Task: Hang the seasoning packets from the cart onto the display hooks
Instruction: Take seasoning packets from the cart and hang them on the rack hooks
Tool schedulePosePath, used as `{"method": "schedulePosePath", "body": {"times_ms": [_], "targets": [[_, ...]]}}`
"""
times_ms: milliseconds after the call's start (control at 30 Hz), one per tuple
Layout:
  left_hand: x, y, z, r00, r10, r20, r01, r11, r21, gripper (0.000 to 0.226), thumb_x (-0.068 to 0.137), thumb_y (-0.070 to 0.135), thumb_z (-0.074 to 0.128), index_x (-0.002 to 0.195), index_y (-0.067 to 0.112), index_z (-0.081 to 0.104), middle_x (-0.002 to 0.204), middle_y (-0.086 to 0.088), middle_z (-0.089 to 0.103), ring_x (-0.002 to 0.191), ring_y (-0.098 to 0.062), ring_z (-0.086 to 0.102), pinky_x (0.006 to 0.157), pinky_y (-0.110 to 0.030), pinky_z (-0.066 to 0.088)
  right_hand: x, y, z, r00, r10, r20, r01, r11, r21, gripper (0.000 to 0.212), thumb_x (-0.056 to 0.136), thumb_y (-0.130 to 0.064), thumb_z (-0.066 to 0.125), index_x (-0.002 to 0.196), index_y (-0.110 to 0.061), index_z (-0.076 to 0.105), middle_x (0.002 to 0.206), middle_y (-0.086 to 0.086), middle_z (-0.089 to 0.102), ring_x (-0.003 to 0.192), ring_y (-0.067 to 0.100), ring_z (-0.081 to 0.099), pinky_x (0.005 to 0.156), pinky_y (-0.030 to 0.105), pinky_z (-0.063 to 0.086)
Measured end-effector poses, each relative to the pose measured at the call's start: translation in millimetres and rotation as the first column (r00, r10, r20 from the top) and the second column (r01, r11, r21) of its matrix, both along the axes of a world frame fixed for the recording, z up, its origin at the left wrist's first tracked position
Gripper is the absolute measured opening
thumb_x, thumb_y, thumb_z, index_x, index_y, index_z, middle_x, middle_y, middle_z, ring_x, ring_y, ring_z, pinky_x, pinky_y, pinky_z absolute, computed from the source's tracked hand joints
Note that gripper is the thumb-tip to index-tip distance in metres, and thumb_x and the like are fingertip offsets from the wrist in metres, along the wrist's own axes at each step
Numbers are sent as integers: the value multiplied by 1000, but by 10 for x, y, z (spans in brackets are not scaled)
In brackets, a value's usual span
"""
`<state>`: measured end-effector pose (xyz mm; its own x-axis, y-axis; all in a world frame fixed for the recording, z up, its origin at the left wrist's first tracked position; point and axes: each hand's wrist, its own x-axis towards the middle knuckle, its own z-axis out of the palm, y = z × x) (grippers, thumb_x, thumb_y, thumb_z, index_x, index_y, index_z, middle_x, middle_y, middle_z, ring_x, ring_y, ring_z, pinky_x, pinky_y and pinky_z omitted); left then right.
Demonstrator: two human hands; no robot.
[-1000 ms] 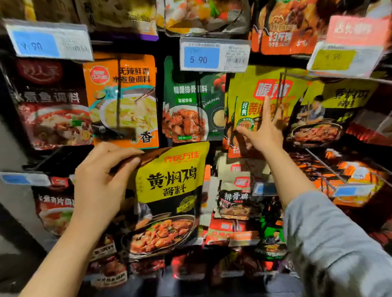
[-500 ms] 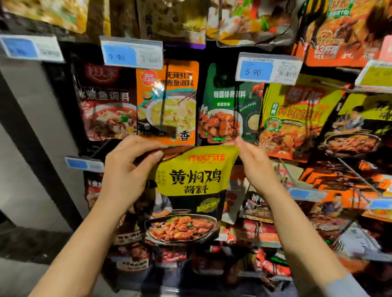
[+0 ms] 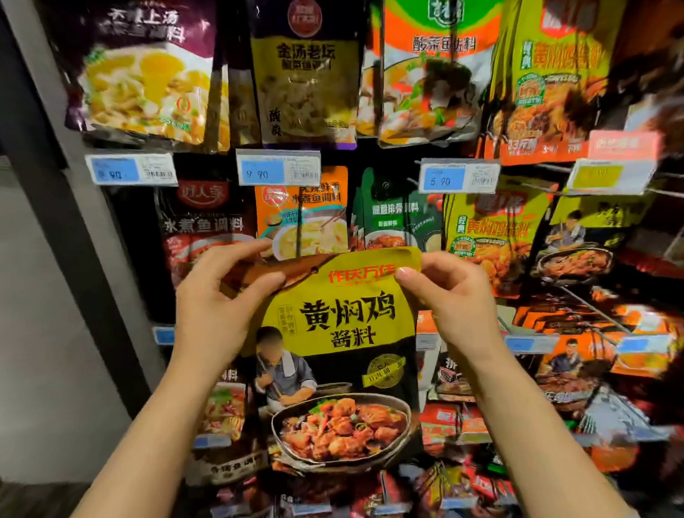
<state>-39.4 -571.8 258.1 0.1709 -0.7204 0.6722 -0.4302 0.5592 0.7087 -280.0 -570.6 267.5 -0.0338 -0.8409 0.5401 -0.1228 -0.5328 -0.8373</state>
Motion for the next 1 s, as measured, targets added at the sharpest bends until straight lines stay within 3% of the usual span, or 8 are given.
{"method": "schedulePosePath", "body": {"times_ms": [200, 333, 400, 567, 667, 833, 967, 1000], "targets": [[-210, 71, -104, 921, -91, -379, 163, 973, 162, 36, 72, 13, 77, 103, 22, 60, 102, -2, 64, 79, 2, 64, 69, -17, 53, -2, 241, 183, 994, -102, -27, 99, 991, -92, 21, 85, -4, 65, 75, -22, 69, 70, -9, 70, 66, 9, 66, 61, 24, 52], [-311, 70, -87, 852, -183, -491, 291, 944, 154, 43, 63, 13, 81, 94, 35, 61, 111, -14, 63, 104, -36, 62, 90, -52, 52, -175, 369, 294, 980, -195, 40, 198, 974, -105, 17, 84, -5, 67, 76, -19, 69, 70, -5, 71, 66, 12, 66, 63, 28, 54], [-378, 74, -36, 862, -193, -469, 278, 953, 120, 41, 66, 11, 81, 88, 40, 64, 107, -15, 64, 99, -35, 62, 87, -48, 53, -245, 431, 366, 977, -205, 53, 210, 970, -121, 19, 83, -5, 69, 72, -21, 70, 70, -1, 71, 67, 16, 66, 64, 30, 55], [-485, 83, 148, 847, -265, -461, 294, 956, -10, 35, 75, -3, 74, 91, 27, 63, 67, 4, 52, 53, -3, 48, 50, -14, 42, -344, 565, 467, 976, -199, 87, 207, 973, -101, 21, 80, -3, 70, 64, -14, 62, 58, -6, 63, 57, 8, 59, 53, 20, 46], [-458, 93, 244, 864, -279, -419, 289, 956, -40, 37, 76, -2, 73, 91, 31, 65, 72, -6, 51, 55, -5, 45, 53, -16, 44, -355, 614, 429, 973, -209, 99, 215, 975, -53, 24, 80, 1, 68, 62, -8, 55, 52, -11, 57, 51, 3, 53, 50, 16, 41], [-330, 108, 266, 873, -276, -401, 282, 958, -46, 41, 76, -1, 73, 90, 37, 69, 83, -9, 57, 69, -10, 54, 67, -24, 51, -274, 611, 350, 978, -134, 160, 124, 990, 70, 24, 78, 5, 67, 97, -11, 65, 80, 6, 73, 71, 18, 69, 61, 29, 55], [-165, 140, 279, 886, -224, -405, 231, 972, -32, 35, 77, 2, 74, 93, 32, 68, 82, -9, 55, 75, -19, 49, 69, -32, 46, -144, 597, 350, 983, -66, 170, 41, 989, 142, 5, 75, -7, 72, 77, -12, 72, 72, 3, 68, 71, 13, 66, 76, 39, 51], [-134, 156, 285, 889, -217, -403, 226, 974, -24, 33, 78, 2, 74, 93, 31, 68, 81, -8, 56, 76, -22, 49, 70, -34, 46, -114, 578, 338, 983, -57, 172, 32, 989, 143, 17, 77, -7, 70, 65, -19, 72, 65, -4, 66, 66, 9, 64, 76, 37, 51]]}}
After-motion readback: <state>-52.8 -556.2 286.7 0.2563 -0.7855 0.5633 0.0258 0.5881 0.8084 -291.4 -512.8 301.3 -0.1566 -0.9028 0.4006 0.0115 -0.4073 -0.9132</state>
